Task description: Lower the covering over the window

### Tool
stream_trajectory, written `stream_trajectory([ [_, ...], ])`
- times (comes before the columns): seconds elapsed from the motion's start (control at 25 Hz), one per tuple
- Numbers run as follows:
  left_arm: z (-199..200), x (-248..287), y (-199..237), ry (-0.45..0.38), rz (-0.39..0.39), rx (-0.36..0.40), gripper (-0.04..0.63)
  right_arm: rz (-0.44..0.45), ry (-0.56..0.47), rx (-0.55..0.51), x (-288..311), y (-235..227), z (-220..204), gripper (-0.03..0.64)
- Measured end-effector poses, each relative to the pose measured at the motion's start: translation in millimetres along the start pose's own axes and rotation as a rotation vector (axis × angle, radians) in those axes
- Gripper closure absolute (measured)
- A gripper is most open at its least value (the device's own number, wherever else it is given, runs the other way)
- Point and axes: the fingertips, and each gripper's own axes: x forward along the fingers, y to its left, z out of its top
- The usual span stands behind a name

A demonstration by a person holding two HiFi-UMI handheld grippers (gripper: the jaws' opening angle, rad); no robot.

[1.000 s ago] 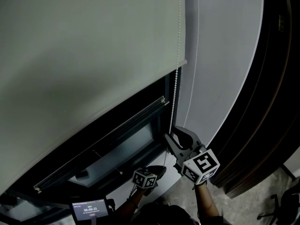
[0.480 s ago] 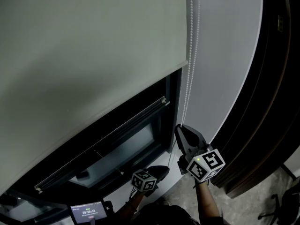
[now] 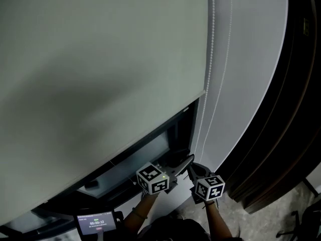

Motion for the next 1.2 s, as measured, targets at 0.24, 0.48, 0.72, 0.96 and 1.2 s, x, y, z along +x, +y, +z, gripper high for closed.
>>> stream_trajectory([
  [0.24, 47.0, 15.9, -23.7, -0.057, -0.051, 0.111, 0.505, -0.061, 0.302, 0.026, -3.4, -9.6, -118.1, 0.595],
  [0.48, 53.1, 16.7, -30.1, -0.078, -0.079, 0.120, 0.505, -0.106, 0.368, 0.124, -22.2, -22.5, -165.9, 0.595],
  [0.72, 78.3, 15.8, -50.6, -0.129, -0.122, 0.098, 0.506, -0.084, 0.351, 0.132, -18.5, -15.9, -160.0, 0.595],
  [0.96, 83.0, 16.2, -48.2, -0.118, -0.089, 0.173, 0.577, -0.079, 0.351, 0.123, -18.5, -14.4, -164.9, 0.595],
  [1.2, 83.9, 16.3, -53.0, -0.123, -0.096, 0.175, 0.577, -0.060, 0.352, 0.134, -18.8, -10.9, -167.6, 0.595],
])
